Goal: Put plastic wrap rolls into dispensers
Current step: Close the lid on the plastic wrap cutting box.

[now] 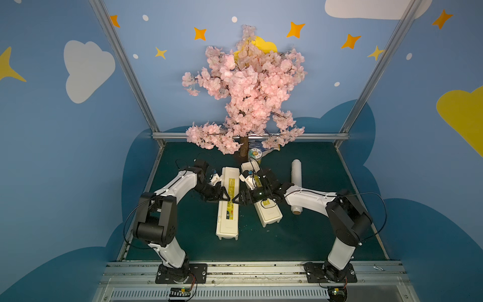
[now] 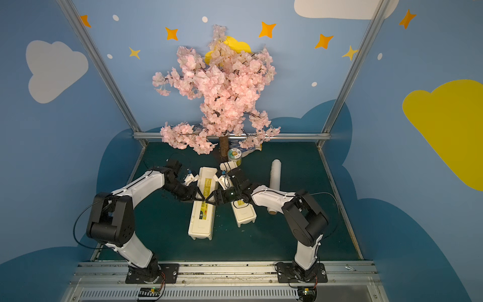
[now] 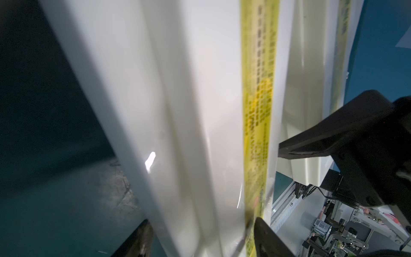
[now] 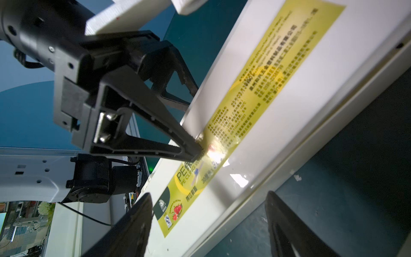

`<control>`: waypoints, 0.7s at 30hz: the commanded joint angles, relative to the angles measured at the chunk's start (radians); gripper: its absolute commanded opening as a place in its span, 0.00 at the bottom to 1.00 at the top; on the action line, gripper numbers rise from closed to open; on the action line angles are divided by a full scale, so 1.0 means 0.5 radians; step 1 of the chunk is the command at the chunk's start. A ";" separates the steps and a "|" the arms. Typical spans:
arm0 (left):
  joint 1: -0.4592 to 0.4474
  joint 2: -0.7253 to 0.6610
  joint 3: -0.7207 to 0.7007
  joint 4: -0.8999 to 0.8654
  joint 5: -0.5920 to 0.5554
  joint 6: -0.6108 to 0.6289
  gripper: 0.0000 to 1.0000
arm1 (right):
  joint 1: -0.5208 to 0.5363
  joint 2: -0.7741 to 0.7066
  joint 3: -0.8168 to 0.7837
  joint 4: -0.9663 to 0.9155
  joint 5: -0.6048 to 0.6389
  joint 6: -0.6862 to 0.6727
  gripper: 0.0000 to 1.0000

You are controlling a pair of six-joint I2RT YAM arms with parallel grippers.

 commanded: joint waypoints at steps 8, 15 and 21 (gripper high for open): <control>0.012 -0.045 0.005 0.034 -0.004 -0.051 0.47 | -0.030 0.089 0.086 -0.011 -0.026 0.068 0.77; 0.031 -0.001 -0.025 0.081 0.197 -0.044 0.39 | -0.016 0.136 0.100 0.092 -0.124 0.110 0.74; 0.037 0.038 -0.040 0.053 0.161 -0.058 0.37 | -0.007 0.163 0.112 0.179 -0.212 0.150 0.72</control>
